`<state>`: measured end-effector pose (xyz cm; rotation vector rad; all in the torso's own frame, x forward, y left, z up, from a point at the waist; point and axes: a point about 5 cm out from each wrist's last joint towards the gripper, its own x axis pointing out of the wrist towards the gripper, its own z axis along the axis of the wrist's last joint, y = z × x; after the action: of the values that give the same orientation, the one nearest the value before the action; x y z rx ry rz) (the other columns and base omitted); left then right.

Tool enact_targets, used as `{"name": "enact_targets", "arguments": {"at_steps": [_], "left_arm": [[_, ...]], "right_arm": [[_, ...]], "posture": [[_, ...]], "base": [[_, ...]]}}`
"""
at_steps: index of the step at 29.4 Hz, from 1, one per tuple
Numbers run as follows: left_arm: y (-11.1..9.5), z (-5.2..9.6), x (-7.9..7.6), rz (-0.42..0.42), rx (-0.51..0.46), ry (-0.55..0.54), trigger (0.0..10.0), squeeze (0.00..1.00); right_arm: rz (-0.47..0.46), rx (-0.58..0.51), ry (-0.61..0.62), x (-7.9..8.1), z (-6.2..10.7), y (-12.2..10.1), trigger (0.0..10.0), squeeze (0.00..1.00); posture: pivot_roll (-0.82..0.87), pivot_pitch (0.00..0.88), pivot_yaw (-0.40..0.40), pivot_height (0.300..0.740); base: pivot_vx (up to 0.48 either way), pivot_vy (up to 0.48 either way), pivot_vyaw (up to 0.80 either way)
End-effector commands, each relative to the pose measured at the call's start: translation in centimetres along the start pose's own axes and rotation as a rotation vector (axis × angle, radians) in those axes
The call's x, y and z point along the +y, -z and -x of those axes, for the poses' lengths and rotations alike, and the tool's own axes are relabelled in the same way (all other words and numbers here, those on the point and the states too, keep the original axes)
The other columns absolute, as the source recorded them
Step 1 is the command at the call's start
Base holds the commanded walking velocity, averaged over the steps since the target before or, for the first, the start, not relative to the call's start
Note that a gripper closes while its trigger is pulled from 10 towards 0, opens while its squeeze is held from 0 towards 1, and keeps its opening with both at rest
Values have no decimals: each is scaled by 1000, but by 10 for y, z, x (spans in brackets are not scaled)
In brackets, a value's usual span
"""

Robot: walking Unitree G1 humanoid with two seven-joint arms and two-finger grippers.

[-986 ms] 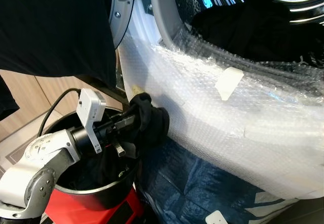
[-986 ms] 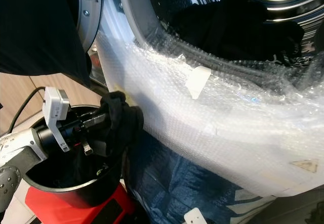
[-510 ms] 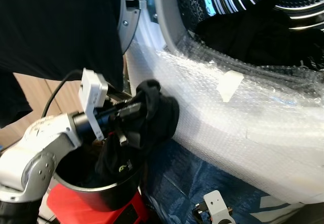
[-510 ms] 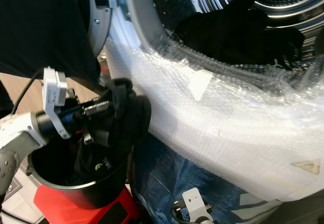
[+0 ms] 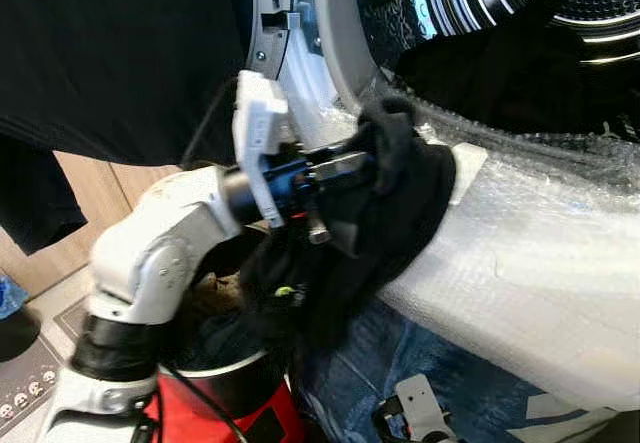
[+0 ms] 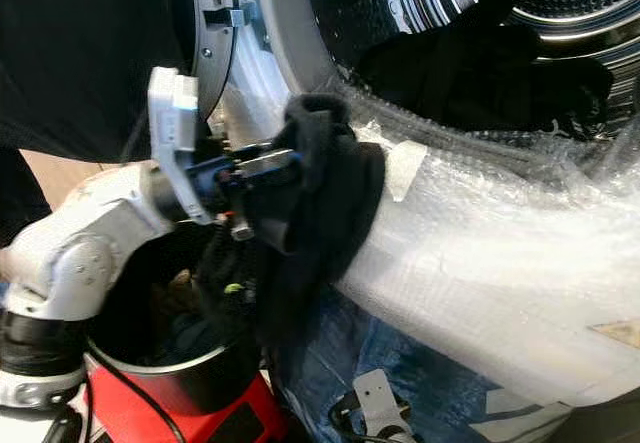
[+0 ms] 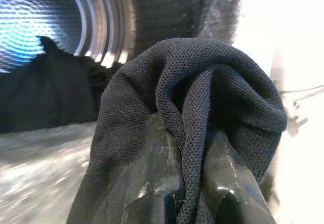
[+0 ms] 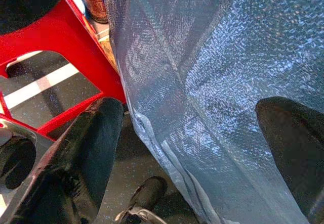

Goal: Clothes washing

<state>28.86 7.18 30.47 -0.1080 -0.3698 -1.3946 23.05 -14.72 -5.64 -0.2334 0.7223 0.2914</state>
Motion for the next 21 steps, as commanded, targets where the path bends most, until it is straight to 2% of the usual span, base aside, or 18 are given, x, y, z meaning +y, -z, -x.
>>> {"name": "enact_targets", "arguments": {"at_steps": [1,3,6,8,13,15,17,21], "left_arm": [[-6,-15,-8,-19,-34,89,0,0],[-1,-26,-14,22,-54,143,0,0],[2,-36,-18,38,-73,177,0,0],[-1,-53,-26,60,-129,235,0,0],[0,-74,-31,63,-153,279,0,0],[2,-75,-32,66,-152,282,0,0],[4,-68,-31,71,-150,268,0,0],[11,-43,-25,97,-129,173,0,0]], "right_arm": [[-33,-22,4,1,-1,-5,10000,0],[-38,-26,14,1,-2,-6,10000,0],[-39,-22,15,1,-1,-5,10000,0],[-17,-5,4,3,0,1,10000,0],[-10,10,-10,7,1,5,10000,0],[-10,10,-4,6,1,5,10000,0],[-9,4,-4,5,1,5,10000,0],[9,-20,-16,1,4,7,10000,0]], "posture": [[133,56,20,740],[135,54,25,740],[138,52,21,740],[149,50,13,740],[129,43,15,740],[117,41,19,740],[105,42,23,740],[107,43,16,740]], "base": [[0,0,0],[0,0,0],[0,0,0],[0,0,0],[0,0,0],[0,0,0],[0,0,0],[0,0,0]]}}
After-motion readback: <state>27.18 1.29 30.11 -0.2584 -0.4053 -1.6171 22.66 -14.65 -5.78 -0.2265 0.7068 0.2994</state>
